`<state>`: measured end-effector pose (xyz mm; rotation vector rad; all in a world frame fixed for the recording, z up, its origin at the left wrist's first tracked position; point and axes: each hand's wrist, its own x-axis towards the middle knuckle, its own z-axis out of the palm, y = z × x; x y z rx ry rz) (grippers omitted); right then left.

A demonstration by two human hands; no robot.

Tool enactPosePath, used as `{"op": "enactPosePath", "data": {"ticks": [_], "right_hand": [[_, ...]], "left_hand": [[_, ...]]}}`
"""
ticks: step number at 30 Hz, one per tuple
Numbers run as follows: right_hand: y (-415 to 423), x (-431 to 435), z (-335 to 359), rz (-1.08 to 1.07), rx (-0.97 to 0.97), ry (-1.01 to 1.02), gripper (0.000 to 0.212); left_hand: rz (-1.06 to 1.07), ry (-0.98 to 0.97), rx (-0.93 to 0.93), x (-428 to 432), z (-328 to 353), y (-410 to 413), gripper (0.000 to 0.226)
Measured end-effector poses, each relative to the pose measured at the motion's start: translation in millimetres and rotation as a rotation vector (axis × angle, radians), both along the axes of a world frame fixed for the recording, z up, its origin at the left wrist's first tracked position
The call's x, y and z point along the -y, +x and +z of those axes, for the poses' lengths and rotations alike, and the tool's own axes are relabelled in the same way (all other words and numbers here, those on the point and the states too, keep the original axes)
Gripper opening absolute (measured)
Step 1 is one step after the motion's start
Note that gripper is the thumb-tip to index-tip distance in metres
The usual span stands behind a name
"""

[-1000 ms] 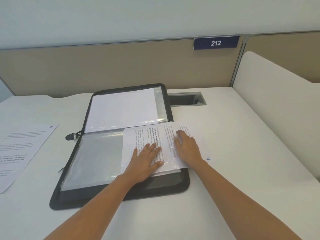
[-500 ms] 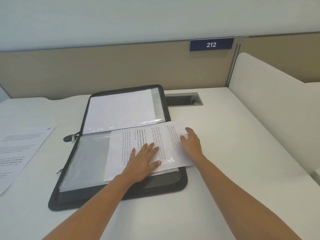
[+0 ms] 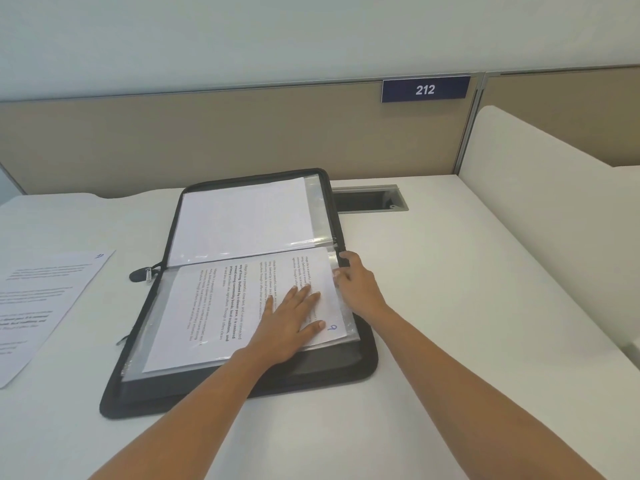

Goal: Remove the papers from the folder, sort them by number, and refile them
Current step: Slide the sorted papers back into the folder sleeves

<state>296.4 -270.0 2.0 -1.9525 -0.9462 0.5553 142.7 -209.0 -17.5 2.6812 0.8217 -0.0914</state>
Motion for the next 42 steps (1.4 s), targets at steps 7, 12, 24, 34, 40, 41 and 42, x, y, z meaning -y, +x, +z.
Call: {"op": "enactPosePath", "data": {"ticks": [7, 12, 24, 34, 40, 41, 42], "right_hand": [[-15.9, -6.2, 4.0, 0.095, -0.035, -0.029, 0.040], [-15.4, -2.7, 6.4, -0.035, 0.030, -0.022, 0.042], [-17.9, 1.8, 7.7, 0.007, 0.027, -0.081, 0.033], [-19.4, 6.1, 15.9, -0.059, -0.103, 0.043, 0.018], [-19.0, 8.1, 26.1, -0.086, -0.202, 0.127, 0.022], [-19.0, 8.8, 27.7, -0.089, -0.213, 0.143, 0.023], [-19.3, 9.4, 28.5, -0.092, -0.217, 0.157, 0.022]], "left_hand": [[0.007, 0.022, 0.013, 1.3, -0.8, 1.3, 0.060], [0.013, 0.019, 0.032, -0.2, -2.8, -0.1, 0.060], [0.128, -0.128, 0.282, -1.7, -3.1, -1.2, 0.043], [0.011, 0.077, 0.249, 10.4, 6.1, -36.3, 0.098], [0.061, 0.207, 0.334, 8.4, 12.4, -59.5, 0.050], [0.077, 0.231, 0.347, 8.1, 12.3, -62.2, 0.047], [0.092, 0.252, 0.369, 7.4, 12.0, -64.9, 0.044]]}}
